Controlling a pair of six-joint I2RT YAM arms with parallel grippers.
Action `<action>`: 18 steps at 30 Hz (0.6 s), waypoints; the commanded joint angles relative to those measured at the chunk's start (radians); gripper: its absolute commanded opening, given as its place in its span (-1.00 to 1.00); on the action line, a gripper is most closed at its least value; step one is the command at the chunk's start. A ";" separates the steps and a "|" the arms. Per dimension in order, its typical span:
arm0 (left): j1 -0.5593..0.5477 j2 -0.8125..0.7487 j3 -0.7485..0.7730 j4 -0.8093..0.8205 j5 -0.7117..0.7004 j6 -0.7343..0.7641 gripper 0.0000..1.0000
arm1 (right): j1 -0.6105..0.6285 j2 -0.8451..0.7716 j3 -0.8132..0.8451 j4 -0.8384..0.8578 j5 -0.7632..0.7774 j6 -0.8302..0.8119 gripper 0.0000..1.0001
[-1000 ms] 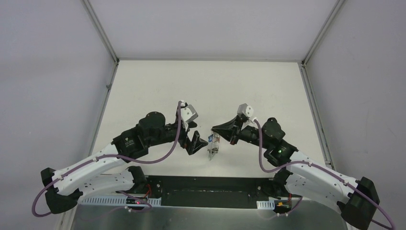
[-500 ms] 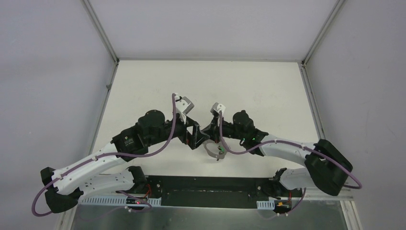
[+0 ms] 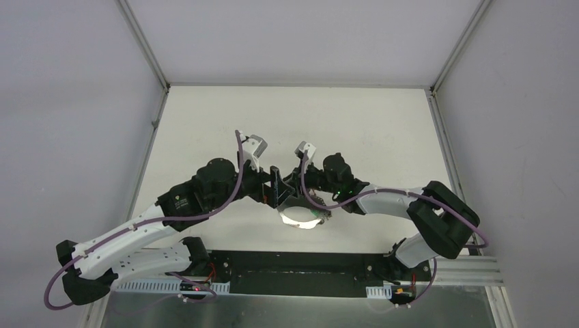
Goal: Put the keys on the keyring
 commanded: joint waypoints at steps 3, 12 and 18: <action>0.071 0.025 -0.002 -0.012 -0.001 -0.103 0.98 | -0.102 -0.051 0.023 0.078 -0.072 0.071 0.01; 0.346 0.077 -0.093 0.095 0.274 -0.171 0.98 | -0.267 -0.162 -0.037 0.031 -0.073 0.116 0.61; 0.537 0.055 -0.195 0.186 0.409 -0.222 0.98 | -0.411 -0.284 -0.086 -0.064 -0.039 0.149 0.98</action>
